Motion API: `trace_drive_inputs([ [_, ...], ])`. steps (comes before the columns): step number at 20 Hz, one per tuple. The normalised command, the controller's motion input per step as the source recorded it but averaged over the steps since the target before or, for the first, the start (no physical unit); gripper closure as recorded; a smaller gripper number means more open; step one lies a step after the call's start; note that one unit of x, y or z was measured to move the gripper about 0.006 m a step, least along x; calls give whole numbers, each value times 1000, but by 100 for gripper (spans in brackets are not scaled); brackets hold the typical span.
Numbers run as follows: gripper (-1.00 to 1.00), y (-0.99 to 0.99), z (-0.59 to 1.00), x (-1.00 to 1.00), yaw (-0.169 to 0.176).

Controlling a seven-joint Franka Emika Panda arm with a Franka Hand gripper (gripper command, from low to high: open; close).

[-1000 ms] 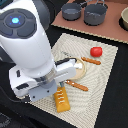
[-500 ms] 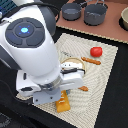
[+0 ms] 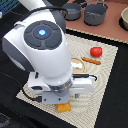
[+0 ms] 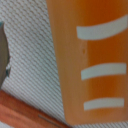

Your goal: Interact with the objects in diverse but meaningful ways.

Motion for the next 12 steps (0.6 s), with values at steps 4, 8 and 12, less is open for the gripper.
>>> trace_drive_inputs([
  [4, -100, -61, -324, 325, -9],
  [8, 100, -97, -311, 259, -2],
  [12, 100, -79, -256, 289, 0],
])
